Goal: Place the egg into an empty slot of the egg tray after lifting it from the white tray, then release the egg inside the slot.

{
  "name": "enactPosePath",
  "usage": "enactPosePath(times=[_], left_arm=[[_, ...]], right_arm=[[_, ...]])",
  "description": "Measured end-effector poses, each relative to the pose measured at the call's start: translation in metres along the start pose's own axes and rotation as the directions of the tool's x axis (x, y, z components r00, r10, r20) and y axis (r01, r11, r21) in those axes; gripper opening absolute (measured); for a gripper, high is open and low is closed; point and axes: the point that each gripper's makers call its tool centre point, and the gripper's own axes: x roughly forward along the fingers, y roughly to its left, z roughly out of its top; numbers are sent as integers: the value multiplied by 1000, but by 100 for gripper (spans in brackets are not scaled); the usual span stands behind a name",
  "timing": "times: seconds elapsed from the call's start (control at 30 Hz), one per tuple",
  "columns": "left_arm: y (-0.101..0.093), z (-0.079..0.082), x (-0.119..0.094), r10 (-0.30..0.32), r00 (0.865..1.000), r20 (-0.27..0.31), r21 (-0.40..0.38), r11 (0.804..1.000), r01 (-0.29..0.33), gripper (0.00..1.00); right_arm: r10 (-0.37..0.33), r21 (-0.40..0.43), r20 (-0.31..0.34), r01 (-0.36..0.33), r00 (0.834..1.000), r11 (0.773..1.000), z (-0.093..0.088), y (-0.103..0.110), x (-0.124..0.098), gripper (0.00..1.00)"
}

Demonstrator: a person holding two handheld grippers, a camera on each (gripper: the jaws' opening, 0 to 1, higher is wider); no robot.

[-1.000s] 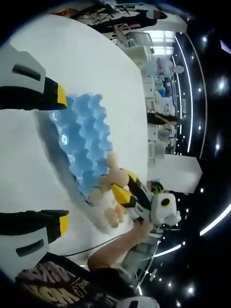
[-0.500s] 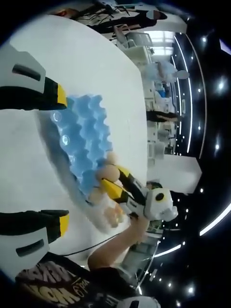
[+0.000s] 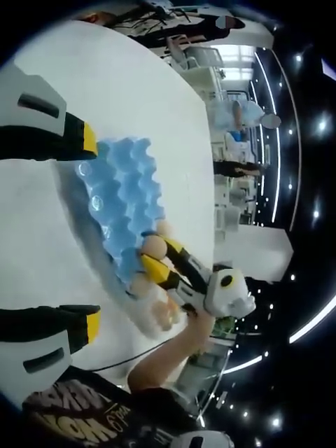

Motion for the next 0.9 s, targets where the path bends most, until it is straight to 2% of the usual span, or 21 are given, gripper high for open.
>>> enactPosePath(times=[0.3, 0.47, 0.9], left_arm=[[3, -2, -1, 8, 1000, -2, -4, 1000, -8, 86], [2, -2, 0, 7, 1000, 1, -4, 1000, -7, 86], [1, -3, -1, 6, 1000, -3, -1, 1000, -6, 86]], right_arm=[[-3, 1, 10, 3, 1000, 1000, 1, -2, 1, 30], [4, -9, 35, -4, 999, 1000, 9, 0, -3, 30], [-10, -22, 57, 12, 998, 1000, 8, -4, -20, 30]])
